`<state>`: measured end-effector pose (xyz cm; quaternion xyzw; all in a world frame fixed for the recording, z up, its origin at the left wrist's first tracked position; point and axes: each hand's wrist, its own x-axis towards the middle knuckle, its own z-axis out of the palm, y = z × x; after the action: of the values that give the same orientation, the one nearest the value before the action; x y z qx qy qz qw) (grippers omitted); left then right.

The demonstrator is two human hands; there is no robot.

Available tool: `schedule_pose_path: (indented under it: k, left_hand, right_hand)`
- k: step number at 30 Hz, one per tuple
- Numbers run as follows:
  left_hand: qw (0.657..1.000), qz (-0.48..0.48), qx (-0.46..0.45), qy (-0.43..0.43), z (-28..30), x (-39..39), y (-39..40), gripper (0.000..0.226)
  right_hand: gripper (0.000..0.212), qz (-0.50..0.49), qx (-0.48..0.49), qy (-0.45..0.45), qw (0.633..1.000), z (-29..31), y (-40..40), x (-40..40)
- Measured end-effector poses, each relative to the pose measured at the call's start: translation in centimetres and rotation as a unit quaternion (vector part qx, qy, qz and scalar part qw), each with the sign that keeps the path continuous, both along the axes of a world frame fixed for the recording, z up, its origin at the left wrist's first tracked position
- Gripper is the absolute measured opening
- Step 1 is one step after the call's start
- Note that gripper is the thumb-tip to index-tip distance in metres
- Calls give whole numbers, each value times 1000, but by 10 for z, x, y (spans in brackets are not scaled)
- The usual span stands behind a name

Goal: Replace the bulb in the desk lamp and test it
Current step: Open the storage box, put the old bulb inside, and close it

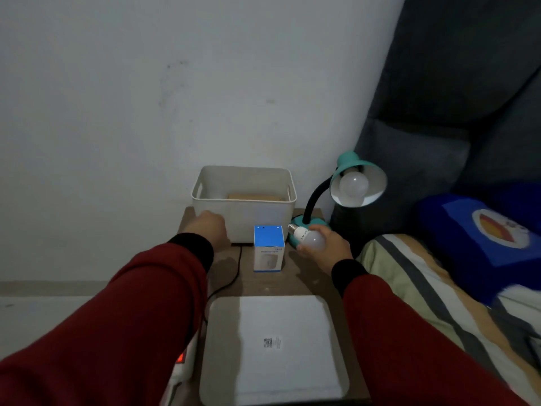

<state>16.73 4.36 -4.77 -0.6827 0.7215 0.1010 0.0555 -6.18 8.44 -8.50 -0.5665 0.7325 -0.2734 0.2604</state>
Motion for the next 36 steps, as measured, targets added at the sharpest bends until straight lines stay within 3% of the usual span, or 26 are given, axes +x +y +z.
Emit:
schedule_pose_path:
  k: [7, 12, 24, 36]
  left_hand:
    - [998, 9, -56, 25, 52, 7, -22, 38]
    - [997, 34, -62, 34, 55, 9, -64, 39]
    - [999, 26, 13, 46, -12, 11, -167, 39]
    - [999, 16, 47, 18, -49, 10, -193, 42]
  right_hand:
    - [53, 36, -48, 0, 998, 60, -26, 18]
    - [54, 72, -61, 30, 995, 78, -78, 36]
    - [53, 143, 61, 49, 987, 17, -205, 62]
    - [56, 188, 122, 163, 961, -10, -239, 67]
